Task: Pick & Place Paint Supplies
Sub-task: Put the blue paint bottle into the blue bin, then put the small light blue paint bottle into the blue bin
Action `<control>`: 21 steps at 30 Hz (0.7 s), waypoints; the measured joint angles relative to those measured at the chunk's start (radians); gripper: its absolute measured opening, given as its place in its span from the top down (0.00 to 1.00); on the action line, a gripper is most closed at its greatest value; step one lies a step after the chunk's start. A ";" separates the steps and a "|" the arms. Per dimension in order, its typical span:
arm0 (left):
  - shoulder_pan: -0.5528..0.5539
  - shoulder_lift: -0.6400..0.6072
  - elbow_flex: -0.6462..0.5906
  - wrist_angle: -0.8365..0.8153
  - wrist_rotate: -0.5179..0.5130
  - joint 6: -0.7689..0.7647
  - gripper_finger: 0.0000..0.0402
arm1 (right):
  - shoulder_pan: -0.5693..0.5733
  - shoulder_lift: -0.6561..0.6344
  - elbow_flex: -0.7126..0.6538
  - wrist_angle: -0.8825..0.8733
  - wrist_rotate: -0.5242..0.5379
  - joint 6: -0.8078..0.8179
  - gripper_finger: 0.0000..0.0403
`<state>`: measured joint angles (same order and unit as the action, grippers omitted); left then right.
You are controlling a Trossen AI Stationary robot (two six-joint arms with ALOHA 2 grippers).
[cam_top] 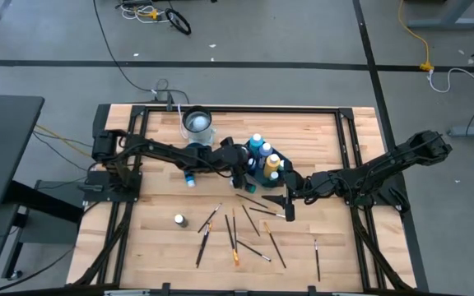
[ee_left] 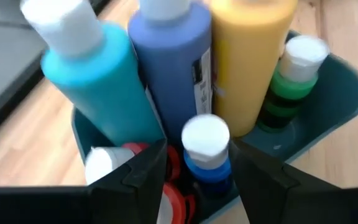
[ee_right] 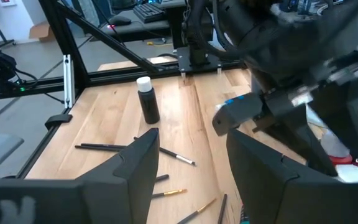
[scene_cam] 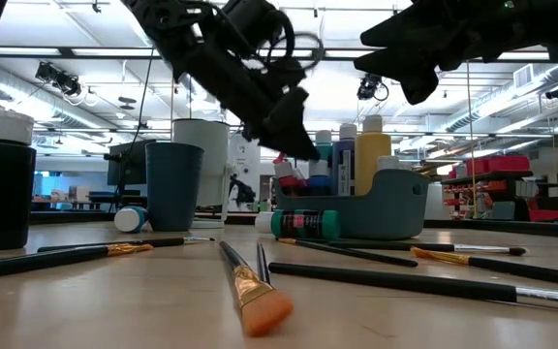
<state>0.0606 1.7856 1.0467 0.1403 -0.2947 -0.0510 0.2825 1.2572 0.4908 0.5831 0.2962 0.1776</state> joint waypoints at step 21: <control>-0.138 -0.129 0.004 -0.319 0.105 0.052 0.56 | 0.000 0.000 0.000 -0.003 0.000 0.000 0.53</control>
<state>-0.0775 1.6566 1.0508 -0.1791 -0.1894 0.0009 0.2825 1.2572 0.4904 0.5797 0.2962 0.1779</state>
